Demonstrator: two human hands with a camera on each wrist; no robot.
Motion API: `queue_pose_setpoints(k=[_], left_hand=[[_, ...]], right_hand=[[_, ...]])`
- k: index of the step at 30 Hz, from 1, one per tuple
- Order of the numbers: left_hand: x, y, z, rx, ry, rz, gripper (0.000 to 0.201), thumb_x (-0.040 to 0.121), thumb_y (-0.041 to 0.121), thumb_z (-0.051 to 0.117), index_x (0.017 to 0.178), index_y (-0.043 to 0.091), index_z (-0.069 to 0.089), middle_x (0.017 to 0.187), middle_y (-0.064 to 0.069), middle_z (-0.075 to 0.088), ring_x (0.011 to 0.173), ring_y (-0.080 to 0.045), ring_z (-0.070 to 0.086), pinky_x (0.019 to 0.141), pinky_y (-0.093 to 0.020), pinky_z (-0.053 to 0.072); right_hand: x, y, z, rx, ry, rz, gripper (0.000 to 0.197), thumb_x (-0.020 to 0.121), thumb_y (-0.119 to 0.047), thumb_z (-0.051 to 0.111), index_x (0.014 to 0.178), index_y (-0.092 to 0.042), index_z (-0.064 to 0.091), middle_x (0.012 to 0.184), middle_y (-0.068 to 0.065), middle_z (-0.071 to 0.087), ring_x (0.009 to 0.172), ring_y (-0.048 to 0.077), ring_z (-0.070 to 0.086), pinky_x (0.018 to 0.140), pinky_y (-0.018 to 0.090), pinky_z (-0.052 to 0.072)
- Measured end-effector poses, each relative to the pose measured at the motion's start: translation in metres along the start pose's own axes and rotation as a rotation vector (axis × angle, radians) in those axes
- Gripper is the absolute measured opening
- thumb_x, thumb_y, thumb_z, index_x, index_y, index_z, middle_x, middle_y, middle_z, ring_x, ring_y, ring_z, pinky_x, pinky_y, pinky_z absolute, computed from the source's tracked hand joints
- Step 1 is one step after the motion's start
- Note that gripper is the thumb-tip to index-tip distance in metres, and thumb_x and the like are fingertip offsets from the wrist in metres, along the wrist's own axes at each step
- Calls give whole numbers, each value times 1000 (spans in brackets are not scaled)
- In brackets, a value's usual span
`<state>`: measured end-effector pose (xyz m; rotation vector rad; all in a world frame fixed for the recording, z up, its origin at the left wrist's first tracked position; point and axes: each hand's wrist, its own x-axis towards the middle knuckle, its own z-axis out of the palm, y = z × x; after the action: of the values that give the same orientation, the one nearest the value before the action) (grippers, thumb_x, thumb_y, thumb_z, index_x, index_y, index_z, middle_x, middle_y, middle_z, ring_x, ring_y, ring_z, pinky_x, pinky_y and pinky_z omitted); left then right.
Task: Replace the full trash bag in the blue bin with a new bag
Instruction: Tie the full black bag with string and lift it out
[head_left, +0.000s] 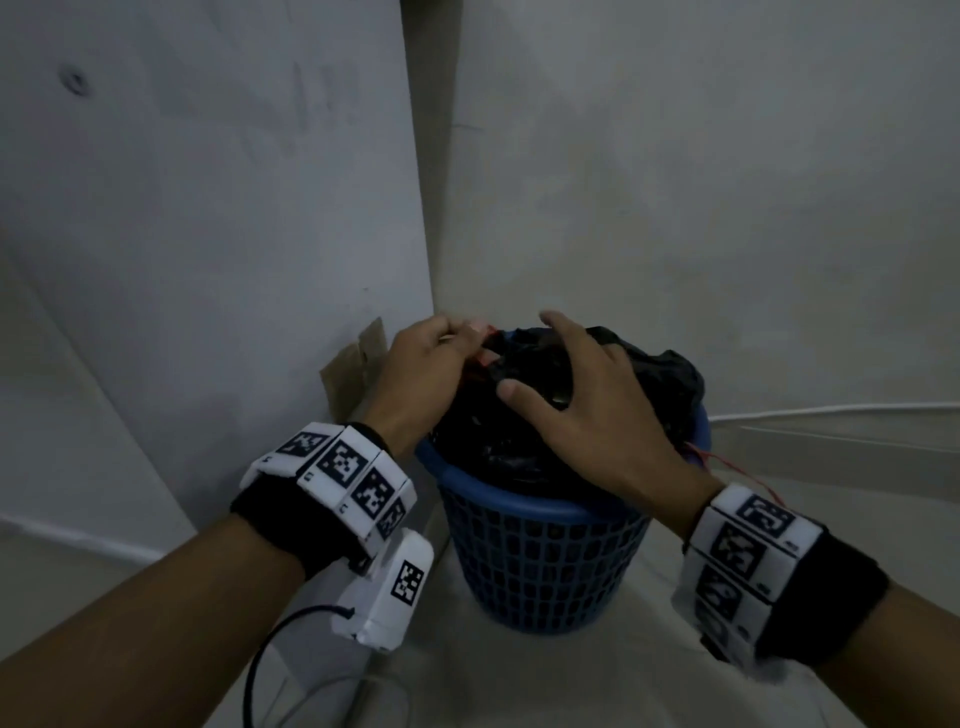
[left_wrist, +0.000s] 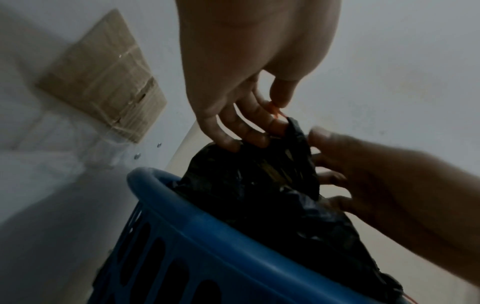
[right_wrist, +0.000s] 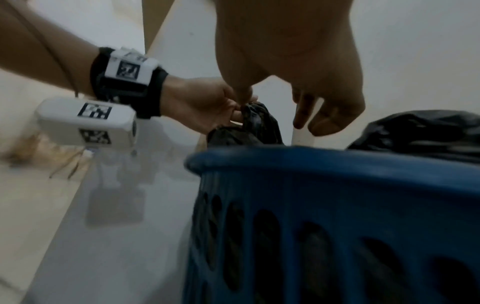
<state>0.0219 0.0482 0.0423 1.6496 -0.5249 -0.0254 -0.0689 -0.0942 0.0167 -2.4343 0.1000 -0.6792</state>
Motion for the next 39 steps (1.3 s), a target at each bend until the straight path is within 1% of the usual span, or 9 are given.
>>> queue_pose_setpoints(k=[3, 5, 8, 15, 18, 21, 23, 28, 39], left_hand=[[-9, 8, -7, 57, -107, 113, 19, 93, 20, 58, 80, 22, 71, 80, 4, 72, 79, -12, 68, 80, -28, 56], [-11, 10, -13, 98, -96, 168, 18, 92, 18, 59, 80, 21, 71, 87, 0, 72, 82, -10, 67, 79, -24, 54], [-11, 11, -22, 149, 9, 189, 20, 96, 18, 52, 80, 17, 65, 76, 4, 63, 67, -1, 56, 67, -17, 46], [11, 14, -38, 65, 387, -18, 29, 88, 49, 45, 81, 26, 62, 70, -7, 58, 71, -24, 56, 76, -48, 53], [6, 7, -27, 22, 250, -120, 40, 85, 52, 55, 111, 22, 61, 96, -6, 66, 89, -22, 62, 92, -45, 51], [-10, 4, -4, 114, -22, -129, 38, 91, 49, 55, 91, 14, 70, 79, 2, 69, 70, -4, 66, 70, -19, 52], [-16, 3, 6, 123, -90, -89, 38, 89, 49, 58, 89, 16, 76, 85, 0, 74, 81, -9, 70, 78, -27, 56], [-9, -6, 14, 63, 51, -32, 25, 93, 31, 58, 84, 18, 77, 88, 0, 75, 90, -16, 69, 89, -37, 55], [15, -8, 4, -252, 213, -258, 34, 102, 21, 35, 72, 17, 51, 72, 1, 63, 64, -13, 59, 56, -23, 46]], right_hand=[[16, -19, 12, 260, -113, -28, 85, 85, -57, 58, 153, -35, 13, 148, -9, 43, 136, 15, 36, 110, 36, 36], [25, -25, 21, 318, -100, -62, 62, 90, -46, 59, 145, -27, 37, 128, -3, 61, 117, 12, 56, 99, 35, 48], [31, -28, 34, 220, -39, -121, 25, 97, -39, 51, 99, -21, 68, 87, 0, 70, 81, 19, 65, 75, 47, 53], [25, 3, 23, -218, -184, -33, 39, 102, -42, 36, 63, -35, 37, 74, -10, 39, 84, 22, 41, 78, 44, 41], [27, 8, 13, -181, -152, 4, 42, 103, -40, 34, 63, -30, 41, 69, -7, 41, 77, 22, 41, 71, 37, 32], [28, -2, 15, -176, -138, -18, 40, 103, -39, 33, 67, -26, 44, 72, -6, 45, 81, 24, 44, 73, 36, 31], [29, -10, 16, -214, -152, -52, 33, 102, -36, 32, 81, -24, 54, 86, -2, 54, 93, 27, 47, 76, 37, 31], [25, -16, 16, -354, -105, -106, 35, 101, -39, 34, 111, -24, 64, 117, -2, 56, 116, 26, 37, 86, 41, 31], [19, 42, 9, -543, -269, -95, 40, 100, -48, 32, 118, -25, 61, 134, -3, 51, 132, 27, 33, 104, 43, 26]])
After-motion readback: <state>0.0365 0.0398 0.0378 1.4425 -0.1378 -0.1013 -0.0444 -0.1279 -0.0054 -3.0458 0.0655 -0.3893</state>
